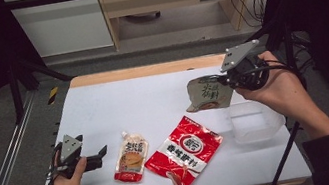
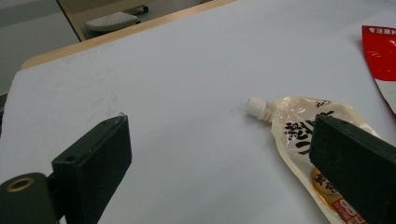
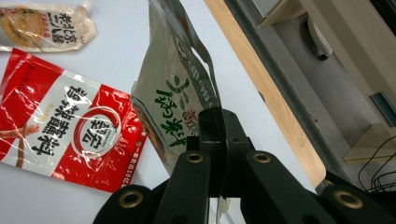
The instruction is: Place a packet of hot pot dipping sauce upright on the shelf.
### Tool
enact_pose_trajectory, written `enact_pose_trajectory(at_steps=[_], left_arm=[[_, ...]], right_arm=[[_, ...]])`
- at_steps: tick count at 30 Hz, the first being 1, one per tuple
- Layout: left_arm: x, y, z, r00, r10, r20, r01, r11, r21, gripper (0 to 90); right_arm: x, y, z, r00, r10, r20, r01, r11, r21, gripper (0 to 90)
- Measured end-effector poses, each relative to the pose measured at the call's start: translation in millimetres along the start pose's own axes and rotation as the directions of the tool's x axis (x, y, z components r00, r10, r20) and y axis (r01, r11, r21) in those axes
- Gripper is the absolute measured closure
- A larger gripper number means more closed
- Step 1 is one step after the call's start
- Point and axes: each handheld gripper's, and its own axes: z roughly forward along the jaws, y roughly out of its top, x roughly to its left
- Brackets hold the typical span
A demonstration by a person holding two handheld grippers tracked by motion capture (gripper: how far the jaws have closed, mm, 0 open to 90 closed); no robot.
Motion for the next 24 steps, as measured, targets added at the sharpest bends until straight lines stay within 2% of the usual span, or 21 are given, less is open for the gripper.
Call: enact_pose_trajectory(at_steps=[13,24], left_arm=[[1.9,-1.6,-0.7,1.0,-0.003,-0.007,0.003,1.0,0.007,5.8],[4.0,-2.2,-0.9,0.9999,-0.012,-0.01,0.012,0.9999,0.008,5.7]], right_arm=[[-15.2,-17.3,-2.8,0.9991,0.034,0.027,-0.034,0.999,0.014,90.0],[-35.9,-37.6,8.1,0.9974,0.038,0.062,-0.04,0.999,0.036,90.0]])
